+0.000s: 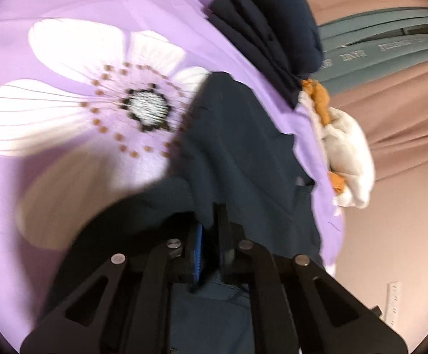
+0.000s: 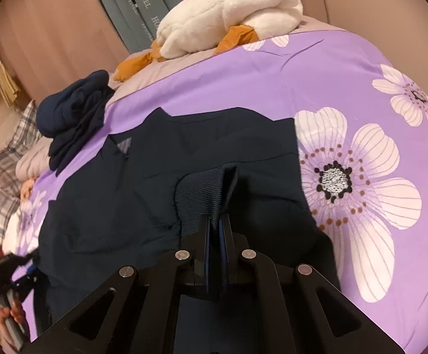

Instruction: Fold large clothes

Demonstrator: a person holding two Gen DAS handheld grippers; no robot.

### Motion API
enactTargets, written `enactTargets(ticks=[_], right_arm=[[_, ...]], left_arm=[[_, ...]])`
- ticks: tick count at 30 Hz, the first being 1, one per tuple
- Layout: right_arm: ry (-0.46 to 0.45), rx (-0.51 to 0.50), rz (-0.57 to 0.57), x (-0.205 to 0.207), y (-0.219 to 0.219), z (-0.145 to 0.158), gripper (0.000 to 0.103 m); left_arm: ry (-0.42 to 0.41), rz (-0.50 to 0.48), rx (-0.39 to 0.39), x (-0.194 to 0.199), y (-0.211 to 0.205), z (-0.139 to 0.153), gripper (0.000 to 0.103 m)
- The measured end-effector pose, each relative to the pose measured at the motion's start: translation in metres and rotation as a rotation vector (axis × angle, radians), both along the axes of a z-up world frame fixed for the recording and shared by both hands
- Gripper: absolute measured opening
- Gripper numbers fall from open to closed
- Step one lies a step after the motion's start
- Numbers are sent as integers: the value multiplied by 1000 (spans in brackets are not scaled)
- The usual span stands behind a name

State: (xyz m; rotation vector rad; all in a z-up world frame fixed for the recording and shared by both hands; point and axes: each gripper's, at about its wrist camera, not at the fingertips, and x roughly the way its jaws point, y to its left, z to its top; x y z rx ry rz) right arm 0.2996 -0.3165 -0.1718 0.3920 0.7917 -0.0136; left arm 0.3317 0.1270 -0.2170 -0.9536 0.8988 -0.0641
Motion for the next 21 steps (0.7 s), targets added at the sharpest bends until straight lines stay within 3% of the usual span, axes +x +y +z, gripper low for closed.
enactTargets(ticks=[2,5,11,13,17,21], right_arm=[[20,4,-14,1,-3,-9,7],[75,11,-17,8,2,-30,7],[111,-28,-28,11,4,-31,7],[98,-47,-46,8,0,-23,7],[43,-114,-67,-4,-1,-2,16],[-14,-124,34,-7,23,13,29]], left_arm=[[24,39,42,-7,10,-7,10],[45,18,57,-12,18,-16,12],[31,-66,183,-16,17,4,18],[18,-75,250,-22,18,15,22],[-19,-101,337,-30,13,34,54],[-57,-202,389,-20,-19,45,57]])
